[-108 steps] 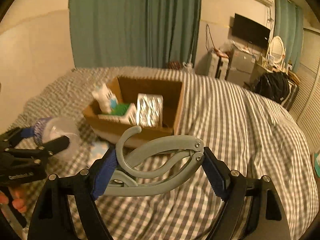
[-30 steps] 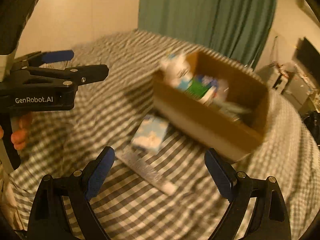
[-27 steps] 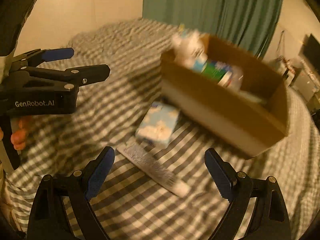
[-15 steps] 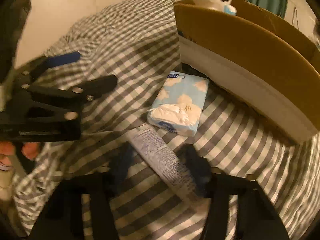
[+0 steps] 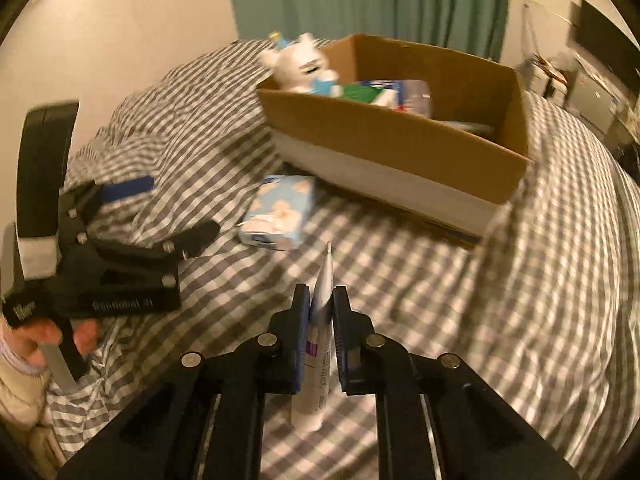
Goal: Organize objects
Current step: 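Grasp the white tube with the right tool while left grasps the blue tissue pack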
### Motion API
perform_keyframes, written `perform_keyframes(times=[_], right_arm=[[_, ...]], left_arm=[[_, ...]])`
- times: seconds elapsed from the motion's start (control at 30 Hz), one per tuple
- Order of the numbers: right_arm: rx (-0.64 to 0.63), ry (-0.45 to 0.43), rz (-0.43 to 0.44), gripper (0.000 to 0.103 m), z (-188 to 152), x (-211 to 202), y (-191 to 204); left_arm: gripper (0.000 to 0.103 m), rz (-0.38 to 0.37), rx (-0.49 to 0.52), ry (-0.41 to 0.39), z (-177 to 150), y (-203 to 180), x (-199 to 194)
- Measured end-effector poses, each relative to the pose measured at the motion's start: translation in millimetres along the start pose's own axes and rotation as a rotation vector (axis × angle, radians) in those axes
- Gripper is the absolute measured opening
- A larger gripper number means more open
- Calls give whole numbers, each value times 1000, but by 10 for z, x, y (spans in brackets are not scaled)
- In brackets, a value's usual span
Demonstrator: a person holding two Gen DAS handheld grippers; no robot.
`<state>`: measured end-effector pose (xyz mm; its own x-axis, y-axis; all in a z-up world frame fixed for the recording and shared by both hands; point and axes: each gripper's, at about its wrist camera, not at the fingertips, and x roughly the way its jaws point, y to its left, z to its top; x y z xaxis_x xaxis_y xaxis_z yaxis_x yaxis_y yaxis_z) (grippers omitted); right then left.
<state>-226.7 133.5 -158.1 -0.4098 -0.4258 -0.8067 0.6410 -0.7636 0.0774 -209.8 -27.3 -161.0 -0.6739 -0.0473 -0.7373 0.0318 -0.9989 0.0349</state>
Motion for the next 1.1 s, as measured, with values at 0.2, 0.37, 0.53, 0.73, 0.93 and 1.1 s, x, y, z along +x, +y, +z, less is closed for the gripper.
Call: perform_keyframes(times=[0.2, 0.37, 0.53, 0.73, 0.93, 1.1], right_arm=[[77, -42, -25, 11, -90, -127, -228], [137, -16, 2, 11, -172, -22, -384], [162, 46, 21, 14, -259, 190, -408], [137, 93, 1, 16, -325, 320, -286], [155, 117, -51, 17, -438, 341, -202], [174, 29, -52, 15, -438, 57, -115]], left_arm=[[103, -2, 34, 0, 161, -346, 203], [100, 16, 62, 29, 263, -482, 488], [67, -10, 22, 123, 245, -484, 779], [63, -10, 39, 99, 205, -458, 654], [63, -31, 39, 93, 48, -316, 339], [63, -31, 60, 55, -23, -292, 104]])
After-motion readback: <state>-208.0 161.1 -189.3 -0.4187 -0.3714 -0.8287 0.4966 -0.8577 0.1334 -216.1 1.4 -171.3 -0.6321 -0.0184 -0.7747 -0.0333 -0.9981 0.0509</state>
